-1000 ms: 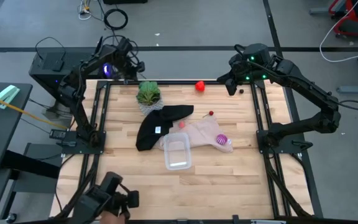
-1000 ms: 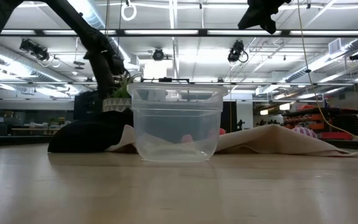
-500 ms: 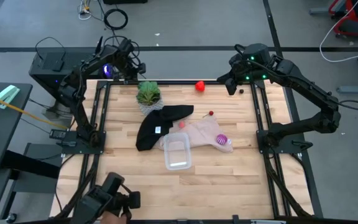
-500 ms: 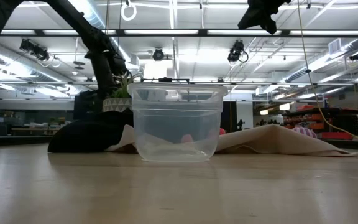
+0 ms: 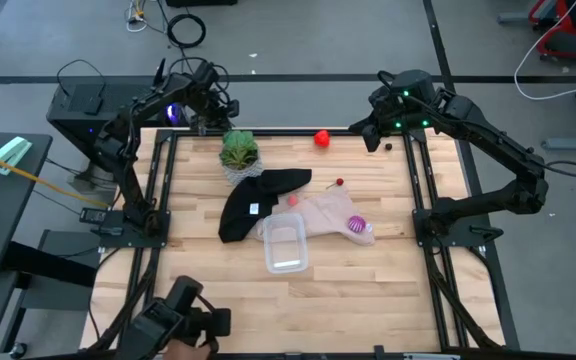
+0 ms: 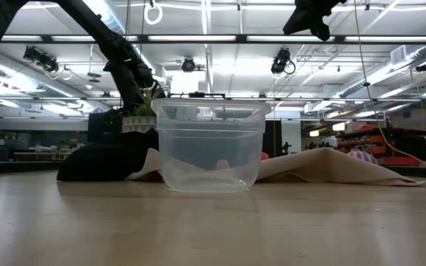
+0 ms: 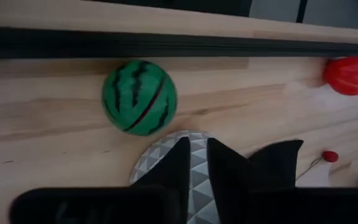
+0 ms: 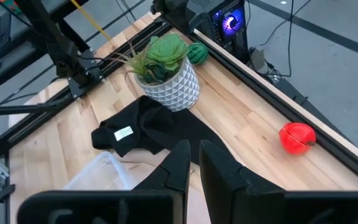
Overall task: Pick and placing Produce into tupperware
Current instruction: Put the watermelon into the transparent container
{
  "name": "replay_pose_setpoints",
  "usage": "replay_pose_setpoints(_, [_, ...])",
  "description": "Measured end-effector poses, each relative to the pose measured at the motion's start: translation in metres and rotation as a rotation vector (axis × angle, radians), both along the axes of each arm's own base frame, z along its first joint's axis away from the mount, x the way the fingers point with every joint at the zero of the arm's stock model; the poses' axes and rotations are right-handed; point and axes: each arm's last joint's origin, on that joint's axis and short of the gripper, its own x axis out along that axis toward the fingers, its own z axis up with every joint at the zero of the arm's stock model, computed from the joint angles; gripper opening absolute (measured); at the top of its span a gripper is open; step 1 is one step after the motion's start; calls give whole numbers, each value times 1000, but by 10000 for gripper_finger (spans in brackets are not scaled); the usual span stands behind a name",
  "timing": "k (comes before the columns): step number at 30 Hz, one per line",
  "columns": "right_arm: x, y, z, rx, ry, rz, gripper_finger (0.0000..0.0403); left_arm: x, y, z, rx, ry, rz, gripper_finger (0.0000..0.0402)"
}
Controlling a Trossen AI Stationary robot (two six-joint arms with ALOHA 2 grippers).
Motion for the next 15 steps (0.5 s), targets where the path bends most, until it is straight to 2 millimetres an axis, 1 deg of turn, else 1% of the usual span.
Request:
replay_pose_setpoints(9, [0, 0, 0, 29, -9, -18, 42, -1, 3, 0, 38, -1, -28, 176])
replay_pose_setpoints(12, [0, 0, 0, 33, -7, -36, 43, -1, 3, 0, 52, 5, -49, 199])
replay_pose_setpoints(15, [0, 0, 0, 30, -5, -41, 45, -2, 3, 0, 63, 22, -67, 212])
